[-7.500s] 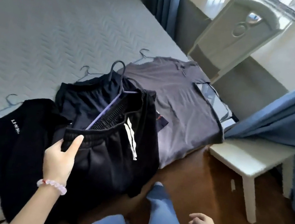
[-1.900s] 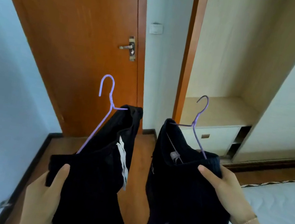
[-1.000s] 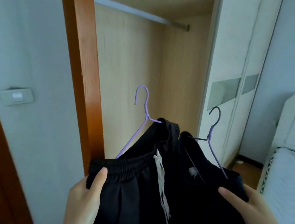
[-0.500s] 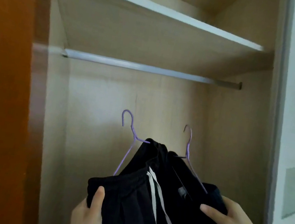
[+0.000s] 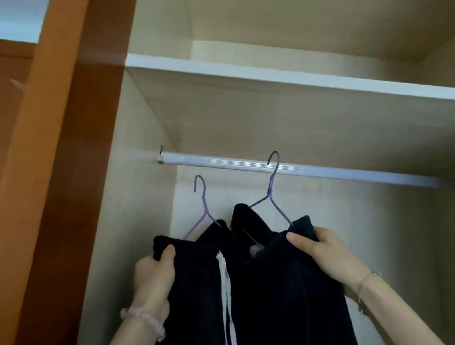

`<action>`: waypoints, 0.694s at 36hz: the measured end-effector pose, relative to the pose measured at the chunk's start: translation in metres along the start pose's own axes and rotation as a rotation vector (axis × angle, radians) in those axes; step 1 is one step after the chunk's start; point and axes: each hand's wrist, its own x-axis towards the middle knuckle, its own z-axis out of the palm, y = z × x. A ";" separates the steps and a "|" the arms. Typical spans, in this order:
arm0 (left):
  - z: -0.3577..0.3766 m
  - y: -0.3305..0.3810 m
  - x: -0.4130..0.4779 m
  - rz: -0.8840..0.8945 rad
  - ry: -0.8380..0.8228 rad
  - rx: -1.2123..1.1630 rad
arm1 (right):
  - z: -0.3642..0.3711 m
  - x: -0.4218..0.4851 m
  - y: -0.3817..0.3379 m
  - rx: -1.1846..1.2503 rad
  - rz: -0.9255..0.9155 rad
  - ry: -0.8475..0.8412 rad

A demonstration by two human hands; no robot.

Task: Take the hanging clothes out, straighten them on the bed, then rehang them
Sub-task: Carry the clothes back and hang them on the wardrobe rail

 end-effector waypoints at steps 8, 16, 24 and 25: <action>0.000 0.045 0.049 0.060 0.084 0.055 | 0.022 0.084 -0.037 -0.087 -0.019 -0.033; 0.006 0.071 0.060 0.103 0.106 0.046 | 0.043 0.101 -0.041 -0.161 -0.011 -0.094; 0.012 0.087 0.060 0.166 0.159 0.030 | 0.046 0.097 -0.032 -0.173 0.058 -0.131; 0.011 0.086 0.060 0.171 0.171 0.050 | 0.046 0.096 -0.032 -0.169 0.055 -0.129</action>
